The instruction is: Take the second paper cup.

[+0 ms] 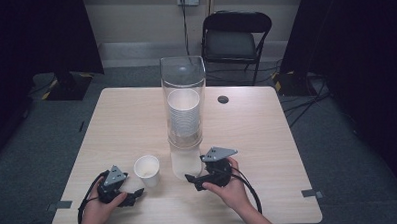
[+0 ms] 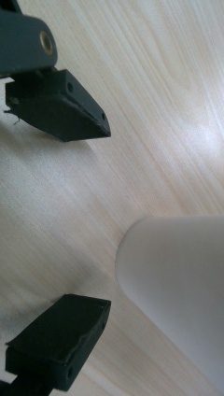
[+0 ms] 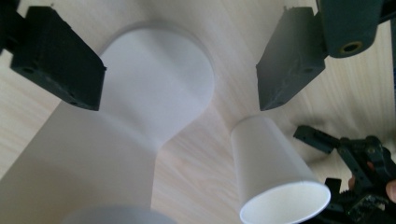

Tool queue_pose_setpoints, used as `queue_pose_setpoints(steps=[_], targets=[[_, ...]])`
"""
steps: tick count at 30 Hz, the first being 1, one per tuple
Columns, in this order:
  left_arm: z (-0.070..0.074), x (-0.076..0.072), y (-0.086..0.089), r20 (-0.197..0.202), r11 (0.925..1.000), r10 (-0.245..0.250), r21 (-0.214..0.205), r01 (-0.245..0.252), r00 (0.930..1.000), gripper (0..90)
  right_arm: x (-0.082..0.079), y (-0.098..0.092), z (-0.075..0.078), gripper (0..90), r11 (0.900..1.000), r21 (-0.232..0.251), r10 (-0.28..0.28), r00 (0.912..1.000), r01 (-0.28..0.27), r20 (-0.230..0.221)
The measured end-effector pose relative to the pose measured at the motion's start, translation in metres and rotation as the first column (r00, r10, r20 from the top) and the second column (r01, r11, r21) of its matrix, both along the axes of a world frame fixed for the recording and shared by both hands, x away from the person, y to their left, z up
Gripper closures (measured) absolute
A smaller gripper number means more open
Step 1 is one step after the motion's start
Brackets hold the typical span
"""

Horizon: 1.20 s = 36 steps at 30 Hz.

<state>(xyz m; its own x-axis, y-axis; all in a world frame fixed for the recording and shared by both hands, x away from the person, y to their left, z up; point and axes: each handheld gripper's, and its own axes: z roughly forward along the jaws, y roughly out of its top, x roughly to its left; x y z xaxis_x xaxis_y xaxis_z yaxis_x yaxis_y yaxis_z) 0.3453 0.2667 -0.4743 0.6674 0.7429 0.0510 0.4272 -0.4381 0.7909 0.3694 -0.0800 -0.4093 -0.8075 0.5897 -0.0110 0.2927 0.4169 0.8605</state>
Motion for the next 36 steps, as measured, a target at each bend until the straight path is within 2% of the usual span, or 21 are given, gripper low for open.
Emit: queue_pose_setpoints(steps=[1, 4, 8, 10, 13, 15, 17, 20, 21, 23, 24, 30, 36], targets=[[0.000, 0.000, 0.000, 0.000, 1.0000, 0.000, 0.000, 0.000, 1.0000, 14.3, 0.002, 0.003, 0.005, 15.6, 0.9999, 0.010, -0.010, 0.9996, 0.010, 0.025], [0.000, 0.000, 0.000, 0.000, 1.0000, 0.000, 0.001, 0.000, 1.0000, 14.3, 0.007, 0.005, 0.011, 15.9, 0.9985, 0.038, -0.041, 0.9980, 0.039, 0.048], [0.000, 0.000, 0.000, 0.000, 1.0000, 0.000, 0.001, 0.000, 1.0000, 14.3, 0.016, 0.008, 0.019, 16.5, 0.9940, 0.093, -0.065, 0.9962, 0.059, 0.058], [0.000, 0.000, 0.000, 0.002, 1.0000, 0.001, -0.001, -0.001, 1.0000, 14.3, 0.018, 0.008, 0.020, 17.2, 0.9922, 0.103, -0.077, 0.9949, 0.070, 0.066], [0.000, 0.000, 0.000, 0.000, 1.0000, 0.000, 0.000, 0.000, 1.0000, 14.3, 0.028, 0.013, 0.028, 21.0, 0.9850, 0.159, -0.080, 0.9941, 0.067, 0.073], [0.000, 0.000, 0.000, 0.000, 1.0000, 0.000, 0.001, 0.000, 1.0000, 14.3, 0.030, 0.015, 0.029, 22.5, 0.9837, 0.166, -0.082, 0.9936, 0.069, 0.077], [0.000, 0.000, 0.000, 0.000, 1.0000, -0.001, 0.001, 0.001, 1.0000, 14.3, 0.034, 0.018, 0.031, 29.8, 0.9818, 0.181, -0.073, 0.9947, 0.059, 0.072], [0.000, 0.000, 0.000, 0.000, 1.0000, 0.000, 0.000, 0.000, 1.0000, 14.3, 0.035, 0.022, 0.029, 34.6, 0.9839, 0.168, -0.078, 0.9920, 0.061, 0.099], [0.000, 0.000, 0.000, 0.000, 1.0000, -0.001, 0.000, 0.001, 1.0000, 14.3, 0.035, 0.021, 0.026, 35.5, 0.9853, 0.164, -0.071, 0.9883, 0.049, 0.135], [0.000, 0.000, 0.000, 0.000, 1.0000, 0.000, 0.000, 0.000, 1.0000, 14.3, 0.036, 0.020, 0.024, 35.7, 0.9834, 0.176, -0.068, 0.9878, 0.043, 0.140], [0.000, 0.000, 0.000, 0.000, 1.0000, 0.000, 0.001, 0.000, 1.0000, 14.3, 0.033, 0.020, 0.021, 36.0, 0.9845, 0.170, -0.071, 0.9829, 0.042, 0.170], [0.000, 0.000, 0.000, -0.001, 1.0000, 0.000, 0.000, 0.000, 1.0000, 14.2, 0.034, 0.019, 0.021, 36.6, 0.9892, 0.144, -0.055, 0.9820, 0.029, 0.181], [0.000, 0.000, 0.000, -0.001, 1.0000, 0.000, 0.000, 0.000, 1.0000, 14.3, 0.034, 0.019, 0.019, 36.7, 0.9891, 0.145, -0.053, 0.9803, 0.025, 0.191]])
